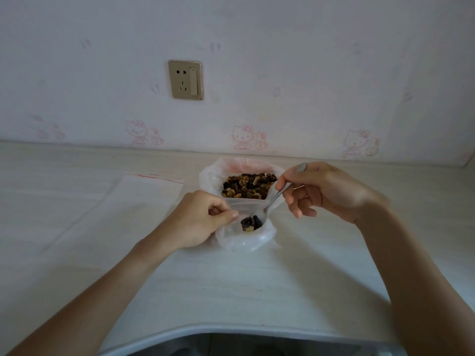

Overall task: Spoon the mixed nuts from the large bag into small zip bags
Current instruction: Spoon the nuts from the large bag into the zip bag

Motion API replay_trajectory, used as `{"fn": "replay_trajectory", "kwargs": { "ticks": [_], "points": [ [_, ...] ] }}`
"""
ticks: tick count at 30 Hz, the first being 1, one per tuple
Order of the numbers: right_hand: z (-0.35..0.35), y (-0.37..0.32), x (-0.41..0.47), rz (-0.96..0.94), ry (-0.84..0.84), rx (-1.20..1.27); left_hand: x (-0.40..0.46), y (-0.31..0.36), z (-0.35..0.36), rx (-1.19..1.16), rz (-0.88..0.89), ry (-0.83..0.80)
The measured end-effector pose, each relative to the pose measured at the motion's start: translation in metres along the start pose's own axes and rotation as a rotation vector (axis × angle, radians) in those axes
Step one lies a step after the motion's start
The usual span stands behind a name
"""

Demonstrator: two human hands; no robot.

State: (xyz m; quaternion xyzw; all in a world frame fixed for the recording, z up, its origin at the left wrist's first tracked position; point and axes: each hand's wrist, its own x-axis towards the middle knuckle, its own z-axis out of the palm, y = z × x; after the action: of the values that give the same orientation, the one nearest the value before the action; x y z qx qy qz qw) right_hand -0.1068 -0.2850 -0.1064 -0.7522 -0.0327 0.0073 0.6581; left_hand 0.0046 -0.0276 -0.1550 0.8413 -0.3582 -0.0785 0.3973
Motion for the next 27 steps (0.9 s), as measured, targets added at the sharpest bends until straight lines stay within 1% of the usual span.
{"fn": "replay_trajectory", "kwargs": {
  "ticks": [3, 6, 10, 14, 18, 24, 27],
  "points": [
    [0.007, -0.006, -0.005, -0.017, -0.042, -0.136, 0.001, 0.0, 0.0, -0.017, 0.031, 0.006],
    [0.009, -0.014, -0.01, -0.07, -0.089, -0.234, 0.0, 0.002, 0.0, -0.033, 0.085, 0.048],
    [0.007, -0.02, -0.017, -0.151, -0.069, -0.272, -0.005, 0.006, 0.0, -0.016, 0.221, 0.097],
    [0.001, -0.02, -0.017, -0.212, -0.032, -0.222, -0.005, 0.006, 0.001, 0.009, 0.306, 0.17],
    [-0.002, -0.016, -0.012, -0.247, 0.02, -0.121, -0.005, 0.003, 0.002, 0.025, 0.305, 0.178],
    [0.0, -0.003, 0.005, -0.211, 0.241, 0.153, -0.007, 0.006, 0.001, 0.016, 0.308, 0.178],
    [0.002, 0.005, 0.013, -0.127, 0.339, 0.186, -0.004, 0.005, -0.003, 0.007, 0.27, 0.225]
  ]
}}
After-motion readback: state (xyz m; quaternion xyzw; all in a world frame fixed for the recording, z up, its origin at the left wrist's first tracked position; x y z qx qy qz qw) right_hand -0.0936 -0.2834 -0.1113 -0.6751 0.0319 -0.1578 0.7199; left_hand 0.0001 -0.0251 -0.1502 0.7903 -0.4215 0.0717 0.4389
